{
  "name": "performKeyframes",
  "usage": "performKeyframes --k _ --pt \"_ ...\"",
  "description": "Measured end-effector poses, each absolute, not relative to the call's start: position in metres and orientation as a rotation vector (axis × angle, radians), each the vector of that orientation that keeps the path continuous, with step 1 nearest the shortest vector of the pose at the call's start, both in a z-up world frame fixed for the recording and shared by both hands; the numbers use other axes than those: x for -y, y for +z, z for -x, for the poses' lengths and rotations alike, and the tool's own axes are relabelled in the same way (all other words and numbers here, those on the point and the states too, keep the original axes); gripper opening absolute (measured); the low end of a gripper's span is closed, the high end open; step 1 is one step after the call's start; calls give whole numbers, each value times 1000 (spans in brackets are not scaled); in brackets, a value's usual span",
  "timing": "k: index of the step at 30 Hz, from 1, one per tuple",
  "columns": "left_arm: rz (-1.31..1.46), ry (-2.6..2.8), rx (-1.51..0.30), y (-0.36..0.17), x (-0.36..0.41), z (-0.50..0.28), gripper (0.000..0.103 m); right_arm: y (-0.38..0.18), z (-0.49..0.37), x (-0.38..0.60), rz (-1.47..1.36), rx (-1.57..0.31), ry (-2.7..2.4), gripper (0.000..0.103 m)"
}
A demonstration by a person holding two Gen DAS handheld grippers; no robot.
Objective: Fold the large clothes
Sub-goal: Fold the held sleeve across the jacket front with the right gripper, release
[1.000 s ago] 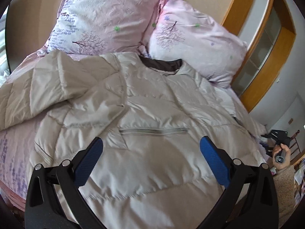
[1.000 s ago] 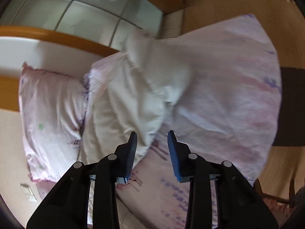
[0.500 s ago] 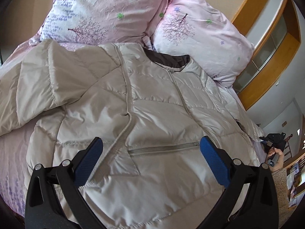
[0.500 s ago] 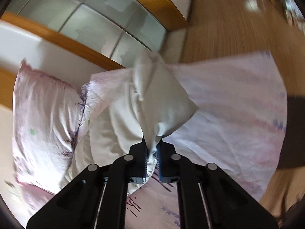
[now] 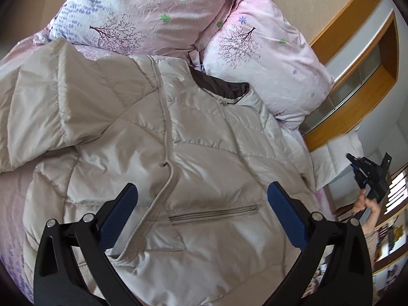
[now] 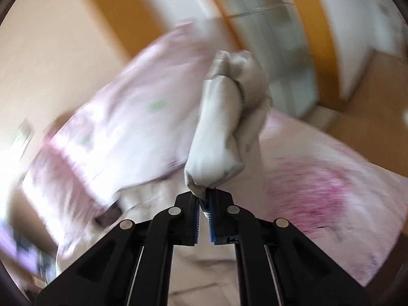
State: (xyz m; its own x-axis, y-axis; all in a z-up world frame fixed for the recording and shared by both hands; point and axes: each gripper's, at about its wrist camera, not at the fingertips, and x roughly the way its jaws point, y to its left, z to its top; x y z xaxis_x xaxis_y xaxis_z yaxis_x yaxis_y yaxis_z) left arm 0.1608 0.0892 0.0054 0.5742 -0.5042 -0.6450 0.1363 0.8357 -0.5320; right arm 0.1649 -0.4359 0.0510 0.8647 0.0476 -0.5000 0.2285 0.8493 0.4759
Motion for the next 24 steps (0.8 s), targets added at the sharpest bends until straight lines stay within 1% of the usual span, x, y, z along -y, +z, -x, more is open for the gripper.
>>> performKeyframes --k 2,6,12,17,24 --pt "496 -420 -894 8 -89 -166 101 49 -172 398 -498 -558 -4 6" --pt "547 -459 -904 15 -82 -179 101 23 -193 324 -405 -718 173 6" --pt "558 -510 -935 22 -59 -199 101 -20 -207 257 -292 -946 268 6" --pt "598 -551 -995 19 -38 -218 101 -26 -194 232 -202 -997 262 6" --pt "717 -579 -1112 -3 -17 -244 100 -26 -195 220 -126 -1017 237 13"
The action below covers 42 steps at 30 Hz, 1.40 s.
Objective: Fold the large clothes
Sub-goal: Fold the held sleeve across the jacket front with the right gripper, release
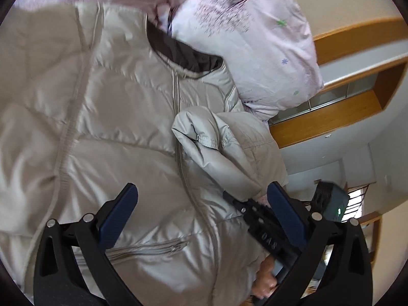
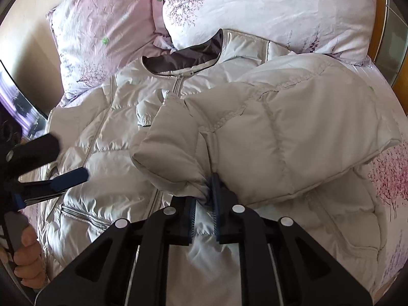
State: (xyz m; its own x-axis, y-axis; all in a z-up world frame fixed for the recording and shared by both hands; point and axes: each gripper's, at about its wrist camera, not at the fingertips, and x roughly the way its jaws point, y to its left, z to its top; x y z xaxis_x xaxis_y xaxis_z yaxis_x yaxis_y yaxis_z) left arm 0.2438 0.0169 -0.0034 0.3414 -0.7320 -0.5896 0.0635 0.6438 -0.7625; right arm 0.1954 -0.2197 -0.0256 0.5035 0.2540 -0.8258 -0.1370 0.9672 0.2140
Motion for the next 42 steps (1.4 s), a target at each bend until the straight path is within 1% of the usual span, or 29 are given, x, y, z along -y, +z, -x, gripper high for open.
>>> performKeyframes --k 3,5,6,7,11,12,13,15,17,21,25,26,27,28,29,30,33,39,42 --pt "743 -593 -1136 -9 -7 -251 100 -27 -194 218 -111 -1014 242 16" --pt "757 -611 -1144 -10 0 -255 99 -27 -195 216 -106 -1010 251 20" --pt "762 -618 -1148 -10 3 -257 99 -26 -193 217 -105 -1007 258 25" --pt "767 -622 -1154 -11 6 -258 99 -27 -193 217 -106 -1005 264 28" --pt "774 -630 -1183 -16 18 -265 99 -25 -187 217 -95 -994 280 37" --pt "774 -631 -1187 -17 20 -266 99 -23 -186 218 -98 -991 288 47" --pt "778 -632 -1190 -18 23 -268 99 -22 -184 218 -108 -988 304 61" --pt "778 -633 -1193 -18 26 -270 97 -18 -180 219 -126 -975 327 70" --pt "774 -632 -1194 -19 29 -271 93 -13 -175 217 -110 -957 325 70" --pt "742 -612 -1216 -22 37 -272 76 -5 -167 222 -136 -947 331 70" --pt "699 -586 -1226 -24 44 -272 66 1 -155 238 -177 -928 302 70" --pt "692 -576 -1229 -25 45 -273 60 2 -153 241 -174 -919 289 70" --pt "686 -567 -1232 -26 46 -274 50 4 -151 244 -163 -906 268 70" --pt "679 -559 -1232 -27 48 -276 43 5 -150 246 -154 -897 252 70" --pt "672 -556 -1230 -27 49 -277 32 6 -149 247 -149 -890 243 70" --pt "667 -556 -1224 -28 49 -278 27 7 -149 247 -145 -886 235 70" --pt "636 -531 -1190 -22 43 -280 19 6 -150 247 -132 -883 224 70" --pt "575 -406 -1055 10 -7 -287 18 2 -148 242 -109 -883 228 70" --pt "519 -317 -1021 12 -31 -290 18 1 -147 236 -96 -884 239 70"
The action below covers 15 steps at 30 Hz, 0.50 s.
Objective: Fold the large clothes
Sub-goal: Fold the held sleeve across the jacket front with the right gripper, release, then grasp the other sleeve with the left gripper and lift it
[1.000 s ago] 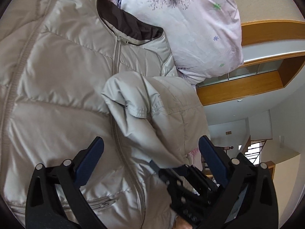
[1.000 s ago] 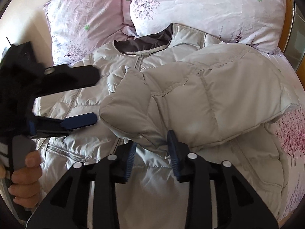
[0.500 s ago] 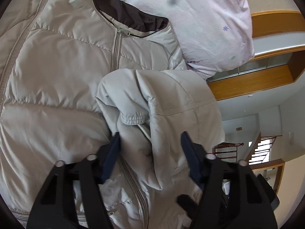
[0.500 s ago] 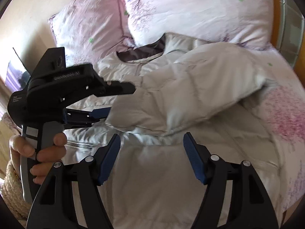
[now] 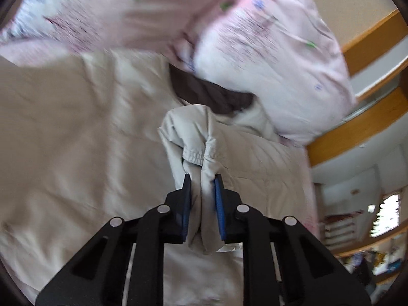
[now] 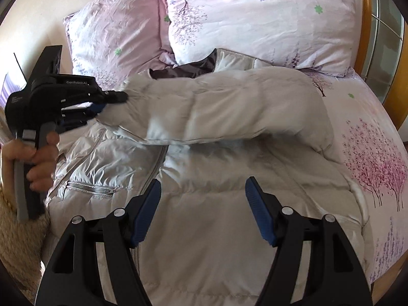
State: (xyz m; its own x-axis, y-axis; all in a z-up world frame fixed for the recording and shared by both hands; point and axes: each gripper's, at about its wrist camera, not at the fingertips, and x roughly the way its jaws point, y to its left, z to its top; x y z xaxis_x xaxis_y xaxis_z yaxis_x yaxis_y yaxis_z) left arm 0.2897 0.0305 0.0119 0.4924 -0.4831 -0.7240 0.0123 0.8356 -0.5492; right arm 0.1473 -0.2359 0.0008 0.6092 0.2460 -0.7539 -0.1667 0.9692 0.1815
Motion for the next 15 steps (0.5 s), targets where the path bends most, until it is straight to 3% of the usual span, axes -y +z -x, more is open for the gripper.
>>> performKeyframes --k 6,15 --pt "474 -218 -1071 -16 -51 -298 16 -2 -147 226 -85 -900 259 70" --pt "327 -73 -1006 -5 -54 -295 11 -2 -144 220 -74 -903 267 71"
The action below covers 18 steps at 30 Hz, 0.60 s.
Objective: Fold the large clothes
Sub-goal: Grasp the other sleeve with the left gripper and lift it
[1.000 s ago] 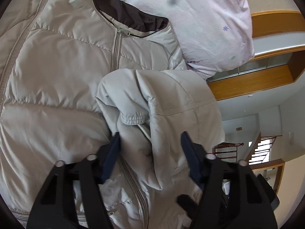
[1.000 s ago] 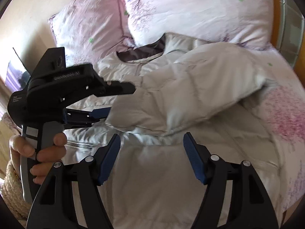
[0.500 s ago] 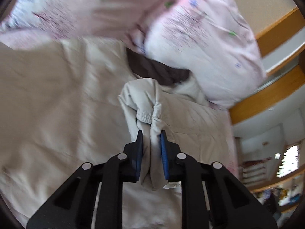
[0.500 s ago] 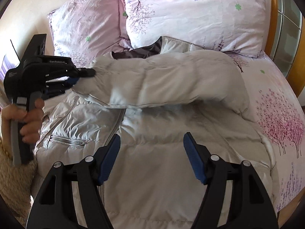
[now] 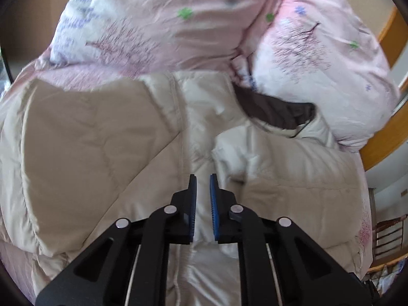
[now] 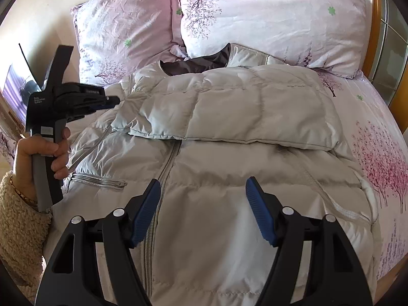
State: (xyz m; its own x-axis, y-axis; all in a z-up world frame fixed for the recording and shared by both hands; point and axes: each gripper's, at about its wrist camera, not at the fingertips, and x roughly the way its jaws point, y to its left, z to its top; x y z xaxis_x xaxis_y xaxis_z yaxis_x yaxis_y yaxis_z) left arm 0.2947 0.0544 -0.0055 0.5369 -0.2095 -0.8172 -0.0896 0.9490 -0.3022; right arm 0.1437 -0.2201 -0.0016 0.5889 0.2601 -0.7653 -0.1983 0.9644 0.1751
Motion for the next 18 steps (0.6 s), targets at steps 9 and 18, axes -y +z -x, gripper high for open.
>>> performKeyframes --k 9,18 --pt "468 -266 -904 23 -92 -240 75 6 -139 205 -47 -883 302 71" --pt "550 -16 -729 27 -231 -123 89 3 -140 183 7 -891 341 71"
